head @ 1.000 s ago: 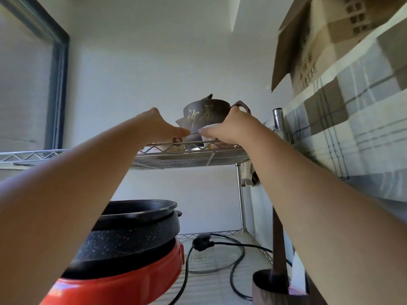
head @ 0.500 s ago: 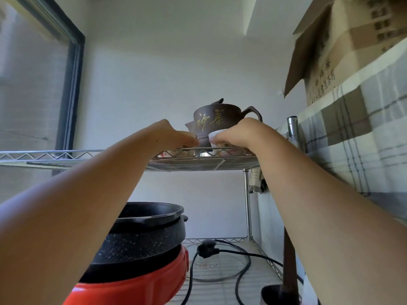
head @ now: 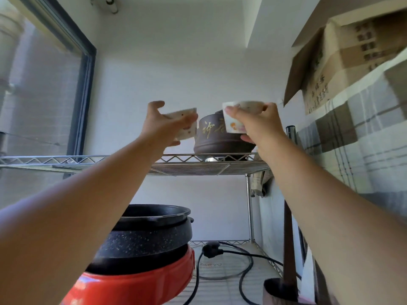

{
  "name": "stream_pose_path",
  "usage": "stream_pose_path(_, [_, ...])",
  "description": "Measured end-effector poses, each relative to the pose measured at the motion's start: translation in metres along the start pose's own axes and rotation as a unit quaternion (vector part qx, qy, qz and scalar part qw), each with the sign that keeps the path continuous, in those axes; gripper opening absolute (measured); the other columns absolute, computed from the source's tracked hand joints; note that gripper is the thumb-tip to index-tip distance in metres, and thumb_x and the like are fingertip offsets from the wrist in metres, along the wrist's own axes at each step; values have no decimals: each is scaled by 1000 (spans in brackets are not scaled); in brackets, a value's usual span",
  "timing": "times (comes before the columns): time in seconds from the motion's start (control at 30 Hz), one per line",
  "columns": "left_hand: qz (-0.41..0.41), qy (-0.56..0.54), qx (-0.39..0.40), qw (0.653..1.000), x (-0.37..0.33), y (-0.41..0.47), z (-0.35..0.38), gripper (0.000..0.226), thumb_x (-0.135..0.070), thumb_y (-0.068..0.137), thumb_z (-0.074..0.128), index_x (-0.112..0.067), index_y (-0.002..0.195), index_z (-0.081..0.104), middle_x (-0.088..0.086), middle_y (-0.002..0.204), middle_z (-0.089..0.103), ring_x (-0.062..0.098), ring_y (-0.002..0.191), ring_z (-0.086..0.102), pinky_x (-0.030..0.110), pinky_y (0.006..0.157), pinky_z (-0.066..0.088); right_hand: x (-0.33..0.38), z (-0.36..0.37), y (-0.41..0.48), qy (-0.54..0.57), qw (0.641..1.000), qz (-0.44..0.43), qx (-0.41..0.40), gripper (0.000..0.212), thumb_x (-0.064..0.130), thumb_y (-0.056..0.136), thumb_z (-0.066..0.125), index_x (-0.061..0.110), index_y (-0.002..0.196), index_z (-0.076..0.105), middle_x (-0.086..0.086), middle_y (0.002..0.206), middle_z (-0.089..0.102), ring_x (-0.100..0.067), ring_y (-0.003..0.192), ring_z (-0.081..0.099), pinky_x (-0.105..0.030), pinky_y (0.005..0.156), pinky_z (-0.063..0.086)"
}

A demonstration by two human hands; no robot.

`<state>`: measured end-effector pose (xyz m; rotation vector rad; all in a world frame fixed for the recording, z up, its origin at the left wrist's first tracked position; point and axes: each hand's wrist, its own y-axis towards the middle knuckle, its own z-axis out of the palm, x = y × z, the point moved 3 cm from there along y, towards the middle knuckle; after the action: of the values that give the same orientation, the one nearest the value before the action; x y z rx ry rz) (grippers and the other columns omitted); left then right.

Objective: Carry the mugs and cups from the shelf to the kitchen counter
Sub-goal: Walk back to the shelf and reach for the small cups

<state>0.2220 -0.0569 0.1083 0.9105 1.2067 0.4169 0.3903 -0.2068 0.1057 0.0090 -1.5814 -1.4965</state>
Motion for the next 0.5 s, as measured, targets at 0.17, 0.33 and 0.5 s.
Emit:
stream_pose_path(0.17, [27, -120, 21, 992, -23, -30, -13, 92, -38, 63, 88, -20, 136, 35, 7, 122, 52, 18, 99, 66, 36, 72, 61, 21, -7, -37, 53, 997, -47, -1, 81, 51, 47, 86, 19, 111, 47, 2, 106, 59, -17, 91, 69, -22, 61, 59])
stream_pose_path(0.33, [43, -211, 141, 966, -23, -102, -20, 27, -30, 72, 78, -17, 96, 73, 7, 95, 73, 21, 93, 71, 35, 71, 59, 16, -15, -101, 88, 995, -33, 46, 82, 53, 45, 84, 14, 113, 58, -5, 109, 70, -20, 96, 70, -34, 75, 59])
stream_pose_path(0.5, [7, -259, 202, 944, 9, -181, -32, 40, -40, 67, 83, -16, 97, 73, 6, 96, 72, 23, 98, 65, 49, 92, 51, -6, -37, -177, 67, 992, -9, 108, 61, 46, 58, 81, 14, 108, 66, -6, 105, 74, -20, 100, 70, -36, 82, 57])
